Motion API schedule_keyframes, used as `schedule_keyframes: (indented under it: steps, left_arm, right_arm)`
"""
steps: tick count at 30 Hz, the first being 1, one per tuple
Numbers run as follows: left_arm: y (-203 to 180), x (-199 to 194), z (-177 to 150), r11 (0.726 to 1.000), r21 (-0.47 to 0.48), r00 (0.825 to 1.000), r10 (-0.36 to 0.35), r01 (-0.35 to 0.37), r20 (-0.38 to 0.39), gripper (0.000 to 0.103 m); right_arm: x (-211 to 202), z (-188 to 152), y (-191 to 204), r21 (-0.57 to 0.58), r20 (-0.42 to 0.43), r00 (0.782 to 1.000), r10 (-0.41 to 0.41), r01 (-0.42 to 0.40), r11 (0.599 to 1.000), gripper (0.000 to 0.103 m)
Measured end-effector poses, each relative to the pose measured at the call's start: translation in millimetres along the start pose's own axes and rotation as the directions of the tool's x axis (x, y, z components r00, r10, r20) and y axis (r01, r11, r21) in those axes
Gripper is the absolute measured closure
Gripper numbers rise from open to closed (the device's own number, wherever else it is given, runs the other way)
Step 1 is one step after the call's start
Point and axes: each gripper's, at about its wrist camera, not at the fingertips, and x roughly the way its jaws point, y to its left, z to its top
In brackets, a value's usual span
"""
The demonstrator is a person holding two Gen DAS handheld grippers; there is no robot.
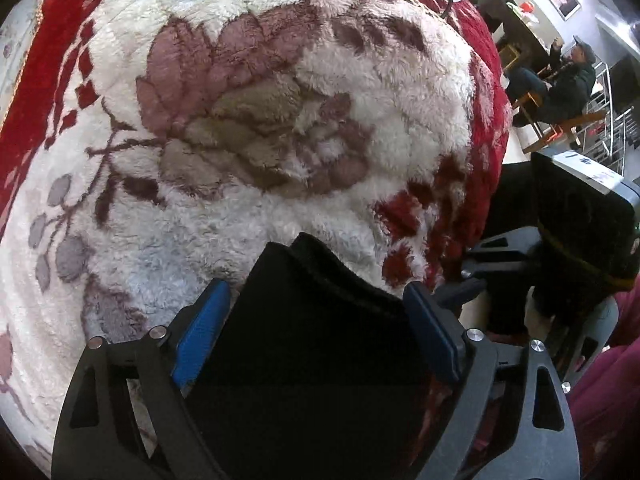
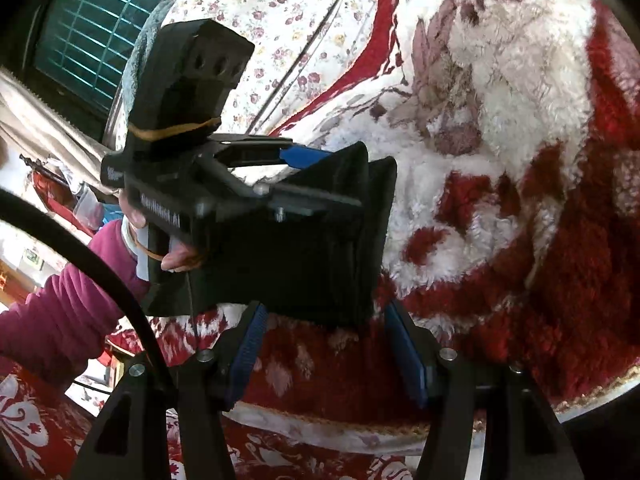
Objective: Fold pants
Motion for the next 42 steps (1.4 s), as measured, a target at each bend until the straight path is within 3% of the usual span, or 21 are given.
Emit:
schedule_keyframes:
  steps: [1, 2, 3, 4, 6, 9, 14, 19, 23, 28, 31, 34, 36, 39, 42]
  left_arm:
    - [-0.1, 1.1, 0.5, 1.0, -0.001, 1.0, 0.004, -0.004, 0.005, 0.019]
    - [-1.0, 2.1, 1.0, 0.999, 0.005, 0.999, 0.032, -0.032, 0.013, 0.035]
    - [-0.6, -0.9, -2.3, 0.997, 0.013, 0.997, 0.074, -0.074, 0.029, 0.058]
    - [0.7, -2.1, -3.0, 0.995, 0.011, 0.994, 0.101, -0.101, 0.045, 0.064]
    - [6.2, -6.7, -5.5, 0.997, -0.014, 0.995, 0.071, -0.071, 0.066, 0.074]
    - [14.1, -10.1, -6.9, 0.997, -0.047, 0.994, 0.063, -0.059, 0.089, 0.083]
    - [10.4, -35.6, -14.8, 0.997, -0.05, 0.988, 0.068, -0.062, 0.142, 0.09]
    - [17.8, -92.3, -29.1, 0.992, -0.114, 0.964, 0.083, -0.056, 0.252, 0.09]
    - [18.6, -151.1, -58.6, 0.981, -0.173, 0.926, 0.144, -0.088, 0.349, 0.09]
    - [27.3, -212.9, -116.5, 0.948, -0.287, 0.874, 0.255, -0.14, 0.415, 0.09]
    - [39.6, -242.1, -169.2, 0.904, -0.397, 0.839, 0.334, -0.157, 0.429, 0.09]
    - [56.1, -255.4, -219.8, 0.85, -0.503, 0.819, 0.396, -0.155, 0.416, 0.09]
    - [68.8, -256.9, -255.1, 0.79, -0.594, 0.805, 0.447, -0.15, 0.39, 0.09]
    - [93.2, -251.8, -310.6, 0.674, -0.729, 0.806, 0.496, -0.123, 0.323, 0.09]
    - [112.3, -248.8, -362.9, 0.558, -0.828, 0.805, 0.515, -0.054, 0.295, 0.089]
  right_arm:
    - [1.5, 1.7, -2.7, 0.013, 0.007, 1.0, 0.014, -0.014, 1.0, 0.043]
    - [2.4, 3.1, -5.0, 0.024, 0.016, 0.999, 0.029, -0.03, 0.999, 0.043]
    - [3.8, 4.3, -7.3, 0.037, 0.038, 0.998, 0.054, -0.056, 0.998, 0.045]
    - [5.3, 6.1, -8.1, 0.046, 0.049, 0.997, 0.067, -0.069, 0.997, 0.048]
    - [9.7, 9.3, -11.4, 0.06, 0.057, 0.996, 0.073, -0.076, 0.995, 0.07]
    - [14.1, 12.3, -14.9, 0.091, 0.052, 0.993, 0.104, -0.108, 0.99, 0.084]
    - [4.7, 24.4, 9.6, 0.025, 0.096, 0.987, 0.132, -0.135, 0.991, 0.091]
    - [-5.4, 45.0, 49.2, -0.075, 0.123, 0.974, 0.188, -0.18, 0.981, 0.091]
    - [-5.1, 64.3, 93.7, -0.18, 0.114, 0.961, 0.251, -0.229, 0.957, 0.091]
    - [23.1, 80.1, 164.3, -0.318, 0.024, 0.943, 0.333, -0.309, 0.896, 0.091]
    - [55.3, 81.4, 204.3, -0.371, -0.061, 0.927, 0.371, -0.366, 0.853, 0.091]
    - [98.5, 76.4, 238.6, -0.393, -0.164, 0.905, 0.393, -0.425, 0.815, 0.091]
    - [132.2, 70.5, 254.7, -0.39, -0.234, 0.89, 0.392, -0.455, 0.8, 0.091]
    - [192.2, 52.3, 274.8, -0.379, -0.357, 0.862, 0.361, -0.487, 0.787, 0.091]
    - [253.0, 30.8, 280.6, -0.398, -0.406, 0.882, 0.238, -0.405, 0.823, 0.089]
